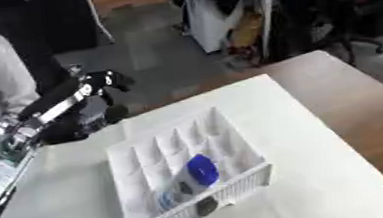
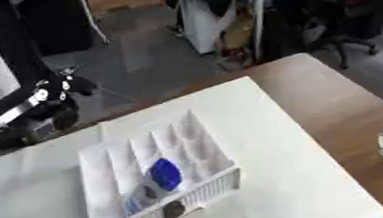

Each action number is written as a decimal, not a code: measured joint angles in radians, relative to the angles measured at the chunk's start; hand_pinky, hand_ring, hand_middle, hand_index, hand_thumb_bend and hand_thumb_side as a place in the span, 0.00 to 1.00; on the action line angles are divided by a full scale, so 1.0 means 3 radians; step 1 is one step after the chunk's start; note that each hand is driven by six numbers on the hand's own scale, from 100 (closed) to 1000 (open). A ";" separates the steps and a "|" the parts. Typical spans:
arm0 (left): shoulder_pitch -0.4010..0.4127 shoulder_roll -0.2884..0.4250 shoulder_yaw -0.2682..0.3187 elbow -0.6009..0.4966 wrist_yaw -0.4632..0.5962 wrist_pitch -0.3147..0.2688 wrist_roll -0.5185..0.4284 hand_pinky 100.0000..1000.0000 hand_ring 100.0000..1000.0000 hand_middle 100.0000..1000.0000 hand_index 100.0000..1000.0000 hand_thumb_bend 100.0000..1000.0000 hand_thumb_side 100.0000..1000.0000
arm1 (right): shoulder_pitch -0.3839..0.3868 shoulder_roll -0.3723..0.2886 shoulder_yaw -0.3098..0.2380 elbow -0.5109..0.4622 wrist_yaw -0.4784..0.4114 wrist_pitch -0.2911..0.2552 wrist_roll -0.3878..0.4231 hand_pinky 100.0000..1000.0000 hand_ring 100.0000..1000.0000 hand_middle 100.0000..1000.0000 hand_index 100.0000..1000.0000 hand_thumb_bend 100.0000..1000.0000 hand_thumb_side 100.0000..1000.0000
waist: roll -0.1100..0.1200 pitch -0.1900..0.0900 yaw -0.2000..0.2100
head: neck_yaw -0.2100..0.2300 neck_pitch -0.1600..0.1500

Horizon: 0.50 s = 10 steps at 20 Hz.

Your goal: Pick up objects on the table and place them in the box.

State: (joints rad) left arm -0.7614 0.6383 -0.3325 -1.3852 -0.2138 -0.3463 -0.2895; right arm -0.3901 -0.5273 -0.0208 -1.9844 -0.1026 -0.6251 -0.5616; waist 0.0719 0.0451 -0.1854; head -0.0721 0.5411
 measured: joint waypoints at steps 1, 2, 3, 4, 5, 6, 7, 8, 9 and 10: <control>0.0000 0.0000 0.0002 0.0009 -0.0017 -0.0011 -0.0010 0.67 0.80 0.89 0.96 0.70 1.00 | 0.0000 0.0000 0.0000 0.0000 0.0000 0.0000 0.0000 0.33 0.39 0.36 0.52 0.00 1.00 | 0.0000 0.0000 0.0000 | 0.0000 0.0000; 0.0004 0.0000 0.0005 0.0014 -0.0029 -0.0016 -0.0012 0.67 0.80 0.89 0.96 0.70 1.00 | 0.0000 0.0000 0.0000 0.0000 0.0000 0.0000 0.0000 0.33 0.39 0.36 0.52 0.00 1.00 | 0.0000 0.0000 0.0000 | 0.0000 0.0000; 0.0011 0.0000 0.0012 0.0019 -0.0038 -0.0019 -0.0010 0.65 0.78 0.87 0.95 0.70 1.00 | 0.0000 0.0000 0.0000 0.0000 0.0000 0.0000 0.0000 0.33 0.39 0.36 0.52 0.00 1.00 | 0.0000 0.0000 0.0001 | -0.0001 0.0000; 0.0013 0.0000 0.0022 0.0023 -0.0041 -0.0021 -0.0006 0.65 0.78 0.87 0.95 0.70 1.00 | 0.0000 0.0000 0.0000 0.0000 0.0000 0.0000 0.0000 0.33 0.39 0.36 0.52 0.00 1.00 | 0.0000 0.0000 0.0002 | -0.0001 0.0000; 0.0017 0.0000 0.0028 0.0025 -0.0042 -0.0024 0.0002 0.63 0.77 0.87 0.94 0.69 1.00 | 0.0000 0.0000 0.0000 0.0000 0.0000 0.0000 0.0000 0.33 0.39 0.36 0.52 0.00 1.00 | 0.0000 0.0000 0.0004 | -0.0001 0.0000; 0.0031 0.0000 0.0039 0.0029 -0.0042 -0.0024 0.0014 0.63 0.77 0.87 0.94 0.69 1.00 | 0.0000 0.0000 0.0000 0.0000 0.0000 0.0000 0.0000 0.33 0.39 0.36 0.52 0.00 1.00 | 0.0000 -0.0001 0.0006 | -0.0002 0.0000; 0.0047 0.0001 0.0044 0.0029 -0.0041 -0.0021 0.0028 0.62 0.75 0.86 0.93 0.69 1.00 | 0.0000 0.0000 0.0000 0.0000 0.0000 0.0000 0.0000 0.33 0.39 0.36 0.52 0.00 1.00 | 0.0000 -0.0001 0.0011 | -0.0002 0.0000; 0.0064 0.0002 0.0051 0.0029 -0.0039 -0.0019 0.0046 0.61 0.75 0.86 0.93 0.68 1.00 | 0.0000 0.0000 0.0000 0.0000 0.0000 0.0000 0.0000 0.33 0.39 0.36 0.52 0.00 1.00 | 0.0000 -0.0001 0.0014 | -0.0003 0.0000; 0.0085 0.0004 0.0064 0.0028 -0.0035 -0.0014 0.0064 0.60 0.74 0.85 0.93 0.68 1.00 | 0.0000 0.0000 0.0000 0.0000 0.0000 0.0000 0.0000 0.33 0.39 0.36 0.53 0.00 1.00 | 0.0000 -0.0001 0.0014 | -0.0011 0.0000; 0.0109 0.0005 0.0076 0.0016 -0.0028 -0.0010 0.0085 0.60 0.74 0.85 0.93 0.68 1.00 | 0.0001 0.0000 0.0000 0.0000 0.0001 0.0000 0.0000 0.33 0.39 0.36 0.53 0.00 1.00 | 0.0000 -0.0001 0.0018 | -0.0019 0.0000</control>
State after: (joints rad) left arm -0.7287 0.6400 -0.3097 -1.3805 -0.2222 -0.3494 -0.2640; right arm -0.3898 -0.5273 -0.0208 -1.9844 -0.1023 -0.6250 -0.5616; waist 0.0719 0.0447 -0.1800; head -0.0778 0.5412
